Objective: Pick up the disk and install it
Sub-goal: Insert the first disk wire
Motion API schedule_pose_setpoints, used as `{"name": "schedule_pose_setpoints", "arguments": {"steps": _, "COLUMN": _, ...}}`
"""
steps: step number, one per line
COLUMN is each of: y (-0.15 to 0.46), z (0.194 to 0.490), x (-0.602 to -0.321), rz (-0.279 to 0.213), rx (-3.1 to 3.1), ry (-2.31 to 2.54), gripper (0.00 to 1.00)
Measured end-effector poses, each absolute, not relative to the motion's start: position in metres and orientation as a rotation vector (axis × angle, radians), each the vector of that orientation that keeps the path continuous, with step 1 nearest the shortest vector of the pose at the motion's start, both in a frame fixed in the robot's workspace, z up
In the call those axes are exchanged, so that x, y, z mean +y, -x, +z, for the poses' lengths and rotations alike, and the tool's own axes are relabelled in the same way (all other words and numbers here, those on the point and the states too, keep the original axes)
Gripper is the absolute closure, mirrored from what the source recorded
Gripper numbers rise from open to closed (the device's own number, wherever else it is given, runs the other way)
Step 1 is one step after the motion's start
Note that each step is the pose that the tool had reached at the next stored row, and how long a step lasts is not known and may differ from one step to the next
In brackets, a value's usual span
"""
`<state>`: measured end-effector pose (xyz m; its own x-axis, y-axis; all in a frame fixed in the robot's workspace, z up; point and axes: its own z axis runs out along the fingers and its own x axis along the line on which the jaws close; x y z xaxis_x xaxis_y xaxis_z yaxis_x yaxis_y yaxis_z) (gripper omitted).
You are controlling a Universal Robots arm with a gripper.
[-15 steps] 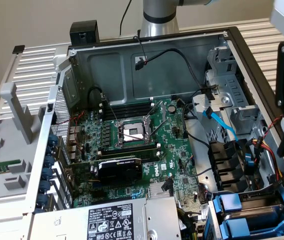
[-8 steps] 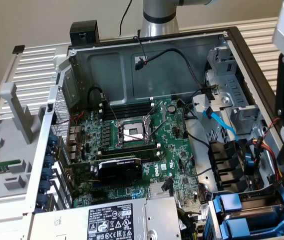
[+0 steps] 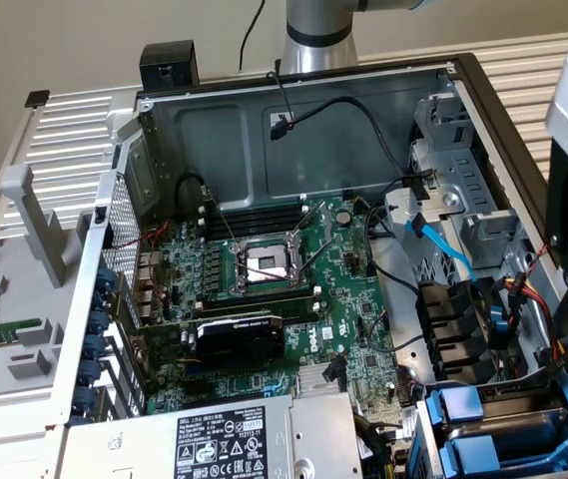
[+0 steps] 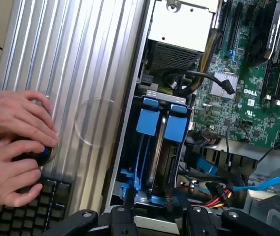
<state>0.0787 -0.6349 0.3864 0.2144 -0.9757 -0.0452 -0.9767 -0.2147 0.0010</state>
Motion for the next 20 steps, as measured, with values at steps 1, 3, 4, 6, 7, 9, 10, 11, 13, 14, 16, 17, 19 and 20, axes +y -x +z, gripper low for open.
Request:
{"name": "schedule_pose_setpoints", "arguments": {"steps": 1, "y": -0.079, "z": 0.386, "x": -0.635, "rz": 0.061, "rx": 1.939, "ry": 2.431, "gripper": 0.57}}
{"name": "schedule_pose_setpoints", "arguments": {"steps": 3, "y": -0.079, "z": 0.384, "x": -0.635, "rz": 0.069, "rx": 1.919, "ry": 2.439, "gripper": 0.57}}
{"name": "schedule_pose_setpoints", "arguments": {"steps": 4, "y": -0.079, "z": 0.382, "x": -0.636, "rz": 0.072, "rx": 1.911, "ry": 2.442, "gripper": 0.57}}
{"name": "schedule_pose_setpoints", "arguments": {"steps": 6, "y": -0.079, "z": 0.380, "x": -0.637, "rz": 0.079, "rx": 1.896, "ry": 2.446, "gripper": 0.57}}
{"name": "schedule_pose_setpoints", "arguments": {"steps": 7, "y": -0.079, "z": 0.379, "x": -0.637, "rz": 0.083, "rx": 1.890, "ry": 2.447, "gripper": 0.57}}
{"name": "schedule_pose_setpoints", "arguments": {"steps": 9, "y": -0.079, "z": 0.377, "x": -0.639, "rz": 0.093, "rx": 1.878, "ry": 2.445, "gripper": 0.57}}
{"name": "schedule_pose_setpoints", "arguments": {"steps": 10, "y": -0.079, "z": 0.376, "x": -0.639, "rz": 0.101, "rx": 1.871, "ry": 2.443, "gripper": 0.57}}
{"name": "schedule_pose_setpoints", "arguments": {"steps": 11, "y": -0.079, "z": 0.375, "x": -0.640, "rz": 0.108, "rx": 1.865, "ry": 2.440, "gripper": 0.57}}
{"name": "schedule_pose_setpoints", "arguments": {"steps": 13, "y": -0.079, "z": 0.373, "x": -0.643, "rz": 0.118, "rx": 1.855, "ry": 2.436, "gripper": 0.57}}
{"name": "schedule_pose_setpoints", "arguments": {"steps": 14, "y": -0.079, "z": 0.372, "x": -0.644, "rz": 0.122, "rx": 1.852, "ry": 2.435, "gripper": 0.57}}
{"name": "schedule_pose_setpoints", "arguments": {"steps": 16, "y": -0.079, "z": 0.369, "x": -0.646, "rz": 0.132, "rx": 1.841, "ry": 2.431, "gripper": 0.57}}
{"name": "schedule_pose_setpoints", "arguments": {"steps": 17, "y": -0.079, "z": 0.368, "x": -0.647, "rz": 0.138, "rx": 1.835, "ry": 2.428, "gripper": 0.57}}
{"name": "schedule_pose_setpoints", "arguments": {"steps": 19, "y": -0.079, "z": 0.367, "x": -0.649, "rz": 0.152, "rx": 1.823, "ry": 2.423, "gripper": 0.57}}
{"name": "schedule_pose_setpoints", "arguments": {"steps": 20, "y": -0.079, "z": 0.366, "x": -0.649, "rz": 0.159, "rx": 1.816, "ry": 2.420, "gripper": 0.57}}
